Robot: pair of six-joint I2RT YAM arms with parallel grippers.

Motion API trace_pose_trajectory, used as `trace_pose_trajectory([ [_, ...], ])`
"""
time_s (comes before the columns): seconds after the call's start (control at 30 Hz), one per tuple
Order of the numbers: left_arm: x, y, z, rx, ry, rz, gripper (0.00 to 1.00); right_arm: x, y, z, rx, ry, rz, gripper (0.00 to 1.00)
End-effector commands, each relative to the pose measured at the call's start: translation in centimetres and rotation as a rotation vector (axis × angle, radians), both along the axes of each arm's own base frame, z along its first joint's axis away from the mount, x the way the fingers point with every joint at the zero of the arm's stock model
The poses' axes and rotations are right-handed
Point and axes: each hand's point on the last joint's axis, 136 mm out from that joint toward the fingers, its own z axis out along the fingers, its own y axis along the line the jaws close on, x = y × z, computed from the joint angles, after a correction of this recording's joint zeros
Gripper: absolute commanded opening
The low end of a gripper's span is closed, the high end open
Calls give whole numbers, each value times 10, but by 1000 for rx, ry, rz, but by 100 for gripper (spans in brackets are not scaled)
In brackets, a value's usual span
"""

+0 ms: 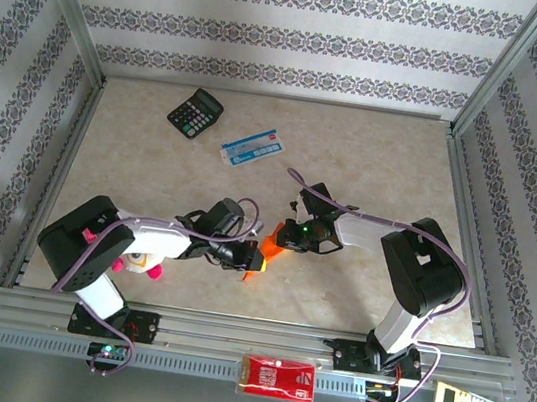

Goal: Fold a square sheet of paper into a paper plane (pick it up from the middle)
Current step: Fold the wing for the fifth time at the center of the table.

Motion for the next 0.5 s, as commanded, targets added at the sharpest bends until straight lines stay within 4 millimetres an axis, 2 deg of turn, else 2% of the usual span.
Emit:
trace_pose_trajectory([
  [0.0, 3, 11, -16, 72, 21, 6, 0, -27, -58, -55, -269, 122, -69, 16],
  [0.13, 4, 20, -26, 108, 31, 18, 0, -27, -58, -55, -269, 122, -70, 16],
  [0.47, -12, 36, -54, 168, 97, 13, 0, -24, -55, -52, -259, 115, -68, 16],
])
